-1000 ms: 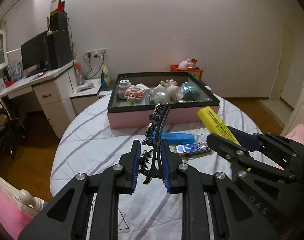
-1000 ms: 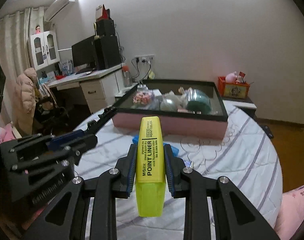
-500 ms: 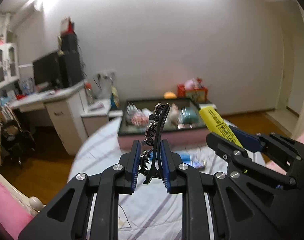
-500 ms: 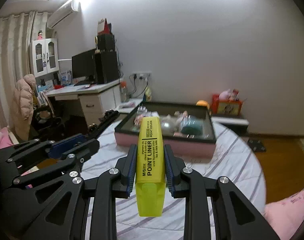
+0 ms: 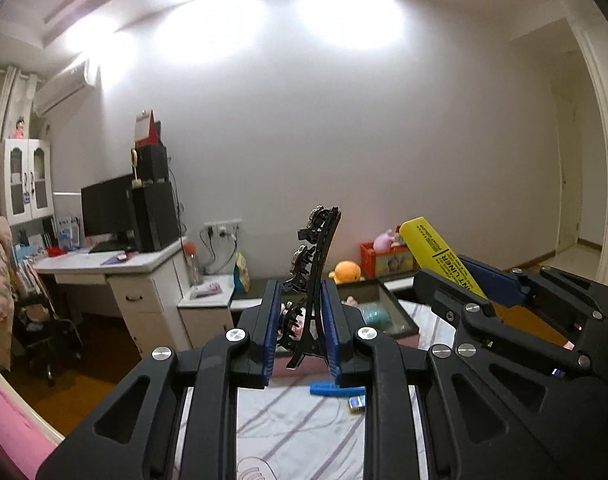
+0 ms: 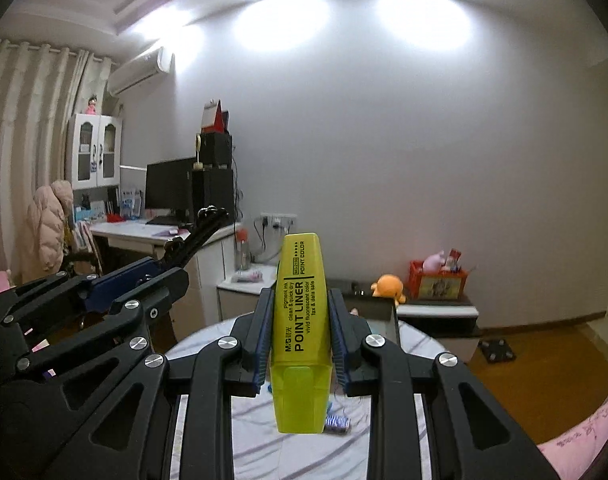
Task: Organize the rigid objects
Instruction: 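Lift the hair clip and yellow highlighter and carry them over the tray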
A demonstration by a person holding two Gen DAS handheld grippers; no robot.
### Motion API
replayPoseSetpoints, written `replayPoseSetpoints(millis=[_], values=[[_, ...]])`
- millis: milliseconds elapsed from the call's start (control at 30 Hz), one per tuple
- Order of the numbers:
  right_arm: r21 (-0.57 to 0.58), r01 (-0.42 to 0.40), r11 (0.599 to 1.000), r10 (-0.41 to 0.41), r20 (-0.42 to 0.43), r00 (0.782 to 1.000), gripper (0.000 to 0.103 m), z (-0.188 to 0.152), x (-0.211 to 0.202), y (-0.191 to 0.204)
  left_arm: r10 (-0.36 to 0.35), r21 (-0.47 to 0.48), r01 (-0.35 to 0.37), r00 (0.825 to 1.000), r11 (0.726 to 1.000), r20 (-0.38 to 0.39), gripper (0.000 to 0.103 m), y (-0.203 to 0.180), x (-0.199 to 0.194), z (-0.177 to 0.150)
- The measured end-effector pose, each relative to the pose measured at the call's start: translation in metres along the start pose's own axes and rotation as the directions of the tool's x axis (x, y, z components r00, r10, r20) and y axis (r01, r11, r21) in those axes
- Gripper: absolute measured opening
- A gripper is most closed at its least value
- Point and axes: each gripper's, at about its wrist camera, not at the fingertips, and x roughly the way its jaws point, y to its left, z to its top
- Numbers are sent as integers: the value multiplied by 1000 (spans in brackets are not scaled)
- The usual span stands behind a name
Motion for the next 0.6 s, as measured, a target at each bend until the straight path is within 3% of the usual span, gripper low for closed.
replayPoseSetpoints(millis=[333,600], values=[[-22,-10,1000,11,62,998,27,20,-6,10,26,15,-27,998,1000,64,21,5,-8,17],[-24,-22,999,23,50,998,27,23,16,5,38,28,-39,998,999,53,21,5,23,20]])
